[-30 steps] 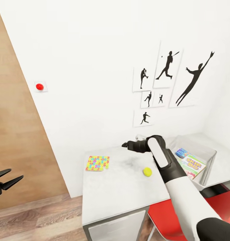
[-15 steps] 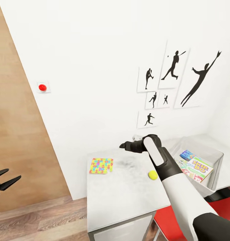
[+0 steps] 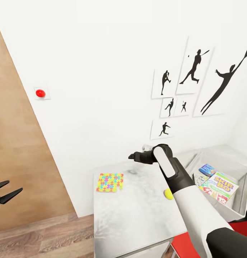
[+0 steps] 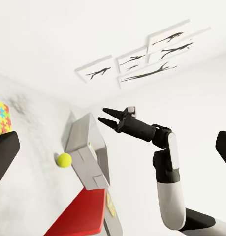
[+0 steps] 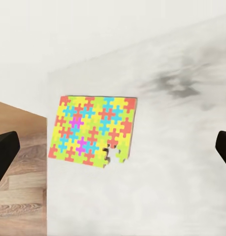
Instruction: Put all the toys in the child's room - the three board games (two on the bed and one on the table), the two jigsaw puzzles on the table, and the tennis ball on the table - inside the toy box on the table in the child's room.
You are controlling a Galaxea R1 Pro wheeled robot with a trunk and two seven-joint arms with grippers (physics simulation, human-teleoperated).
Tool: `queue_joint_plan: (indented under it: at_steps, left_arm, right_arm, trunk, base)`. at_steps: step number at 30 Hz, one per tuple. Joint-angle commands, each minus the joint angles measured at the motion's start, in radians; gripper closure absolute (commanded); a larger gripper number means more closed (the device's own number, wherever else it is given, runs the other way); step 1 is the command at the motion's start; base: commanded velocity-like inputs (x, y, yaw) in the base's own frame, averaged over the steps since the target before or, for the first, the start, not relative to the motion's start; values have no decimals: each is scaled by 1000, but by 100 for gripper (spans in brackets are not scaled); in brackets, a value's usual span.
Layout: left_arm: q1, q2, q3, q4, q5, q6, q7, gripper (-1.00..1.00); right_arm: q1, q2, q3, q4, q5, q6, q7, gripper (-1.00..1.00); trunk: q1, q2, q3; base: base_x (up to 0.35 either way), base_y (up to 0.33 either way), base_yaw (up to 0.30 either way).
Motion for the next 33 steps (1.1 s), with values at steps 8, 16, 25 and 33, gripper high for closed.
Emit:
queue_joint_plan:
  at_steps: [8,16,25,33]
  left_arm:
    - [-1,0,-1,0,3,9,-2,-100]
    - [-1,0,-1,0,3,9,-2,-100]
    - [-1,0,-1,0,3,10,-3,-100]
    - [-1,0,-1,0,3,9,-2,-100]
  right_arm:
    - [-4,14,1,7,-7,2,-12,-100]
    - [-5,16,1,10,-8,2,-13,-100]
    - [-5,28,2,38,-8,2,-13,-100]
    - [-6,53,44,64,34,2,-12,-100]
  trunk:
    - [1,-2,-15]
    - [1,-2,-28]
    - [1,-2,-43]
    - [1,-2,-56]
  base:
    - [12,32,0]
    - [1,88,0]
    - [0,8,0]
    - [0,0,0]
